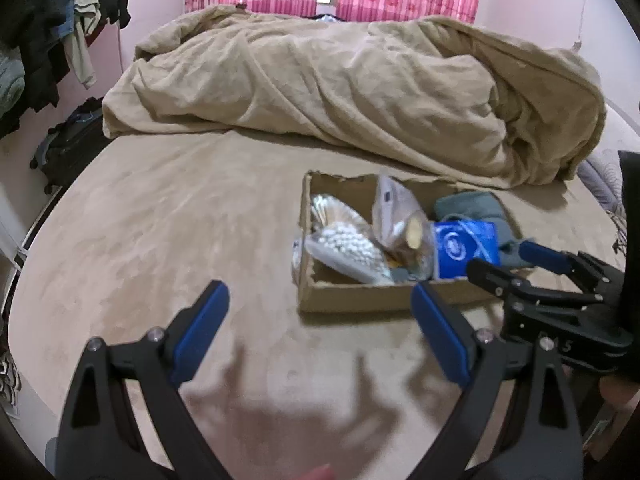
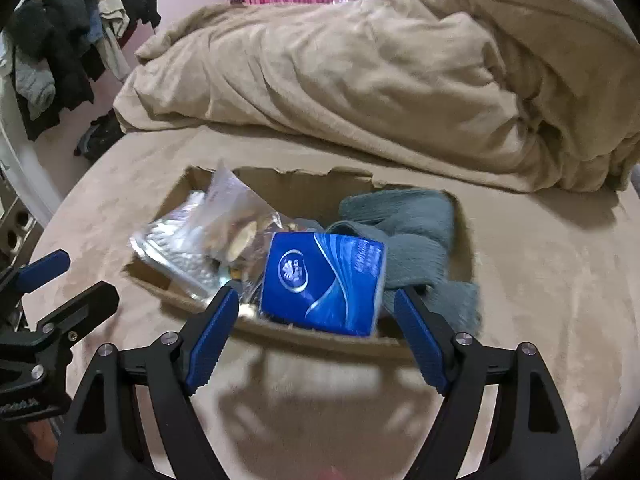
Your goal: Organize objects
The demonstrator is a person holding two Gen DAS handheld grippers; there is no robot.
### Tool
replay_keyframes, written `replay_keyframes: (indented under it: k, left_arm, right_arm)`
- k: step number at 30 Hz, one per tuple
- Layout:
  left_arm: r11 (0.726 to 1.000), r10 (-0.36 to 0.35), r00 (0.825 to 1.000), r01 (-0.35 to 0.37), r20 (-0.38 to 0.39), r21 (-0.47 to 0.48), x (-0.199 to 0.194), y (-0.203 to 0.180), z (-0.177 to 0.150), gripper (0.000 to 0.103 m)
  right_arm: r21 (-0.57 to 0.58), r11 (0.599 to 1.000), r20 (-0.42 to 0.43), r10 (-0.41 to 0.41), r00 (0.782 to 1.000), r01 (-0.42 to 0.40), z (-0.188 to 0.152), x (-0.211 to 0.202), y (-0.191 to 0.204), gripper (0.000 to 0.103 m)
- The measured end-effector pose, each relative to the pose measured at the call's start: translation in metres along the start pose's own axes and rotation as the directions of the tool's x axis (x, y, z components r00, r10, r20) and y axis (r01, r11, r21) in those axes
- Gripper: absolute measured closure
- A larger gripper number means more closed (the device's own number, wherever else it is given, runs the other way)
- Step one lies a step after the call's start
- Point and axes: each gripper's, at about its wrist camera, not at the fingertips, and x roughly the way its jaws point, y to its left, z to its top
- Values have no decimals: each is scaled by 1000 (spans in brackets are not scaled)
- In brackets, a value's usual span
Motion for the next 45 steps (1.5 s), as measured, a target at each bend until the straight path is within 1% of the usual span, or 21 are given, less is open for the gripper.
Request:
replay_keyframes:
  k: [9, 13, 20, 22, 29, 36, 45]
  left_arm:
    - [999, -41, 998, 40, 54, 12, -63, -9, -6, 9]
    - [998, -45, 995, 42, 85, 40, -92, -17, -11, 9]
    - [996, -65, 994, 59, 93, 63, -127, -26, -26, 9]
    - [997, -57, 995, 52, 83, 61, -132, -28, -30, 9]
    - [996, -79, 995, 76, 64, 51, -140, -31, -40, 9]
    - [995, -87, 995, 84, 53, 53, -142, -33, -43, 9]
    - [996, -79, 996, 77, 50, 40, -142, -34, -42, 9]
  right_arm:
    - [9, 1000, 24, -13, 1000, 13, -22, -60, -4, 20]
    - [24, 999, 43, -23, 999, 22, -32, -89, -8, 20]
    - [39, 999, 70, -32, 997, 29, -44, -128, -11, 20]
    - [37, 999, 72, -32, 997, 30, -47, -136, -11, 20]
    - [45, 998, 76, -38, 996, 35, -57, -160, -11, 20]
    - [67, 997, 62, -34, 997, 29, -62, -163, -16, 20]
    - [71, 997, 61, -32, 998, 27, -61, -164, -18, 20]
